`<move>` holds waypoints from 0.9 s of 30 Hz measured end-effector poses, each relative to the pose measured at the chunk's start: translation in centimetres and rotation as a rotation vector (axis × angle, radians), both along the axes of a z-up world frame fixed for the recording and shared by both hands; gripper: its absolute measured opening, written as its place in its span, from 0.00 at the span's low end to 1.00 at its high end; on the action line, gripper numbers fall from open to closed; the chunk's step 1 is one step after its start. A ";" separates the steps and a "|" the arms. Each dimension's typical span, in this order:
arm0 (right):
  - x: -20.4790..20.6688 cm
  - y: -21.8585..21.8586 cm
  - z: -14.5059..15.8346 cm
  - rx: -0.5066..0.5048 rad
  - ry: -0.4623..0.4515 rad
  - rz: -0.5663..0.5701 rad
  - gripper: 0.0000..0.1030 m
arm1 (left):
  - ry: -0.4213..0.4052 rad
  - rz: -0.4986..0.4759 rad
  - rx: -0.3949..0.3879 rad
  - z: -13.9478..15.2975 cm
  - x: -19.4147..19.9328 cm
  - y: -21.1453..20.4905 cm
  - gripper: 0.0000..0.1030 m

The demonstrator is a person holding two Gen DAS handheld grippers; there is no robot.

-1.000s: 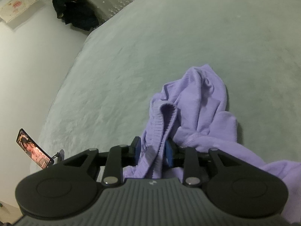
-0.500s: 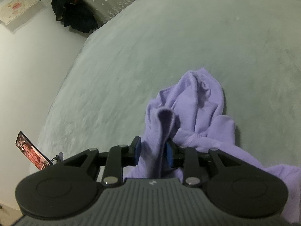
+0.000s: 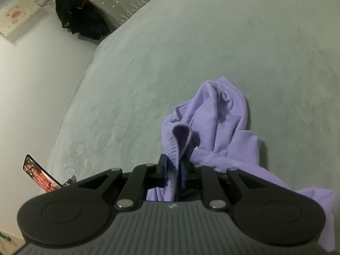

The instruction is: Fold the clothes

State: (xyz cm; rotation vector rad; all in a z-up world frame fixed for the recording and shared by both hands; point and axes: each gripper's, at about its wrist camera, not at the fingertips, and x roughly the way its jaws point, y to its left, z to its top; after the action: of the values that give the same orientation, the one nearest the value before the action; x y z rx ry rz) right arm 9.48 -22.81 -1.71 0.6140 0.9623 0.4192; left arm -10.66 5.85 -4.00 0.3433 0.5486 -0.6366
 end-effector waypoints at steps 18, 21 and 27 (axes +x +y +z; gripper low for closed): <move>0.4 -2.8 1.2 0.100 -0.018 -0.089 0.46 | -0.062 -0.048 0.061 -1.9 -1.4 1.0 0.27; 0.6 -2.3 1.1 0.070 -0.029 -0.092 0.46 | -0.077 -0.051 0.057 -2.0 -1.6 1.1 0.26; 0.5 -0.9 0.7 -0.013 -0.080 -0.052 0.38 | -0.055 -0.048 0.016 -2.2 -1.2 1.5 0.20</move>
State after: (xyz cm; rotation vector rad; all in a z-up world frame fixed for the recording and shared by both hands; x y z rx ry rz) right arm 10.00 -23.70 -1.05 0.6048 0.8701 0.3879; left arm -11.88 7.39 -6.16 0.3889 0.4945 -0.6672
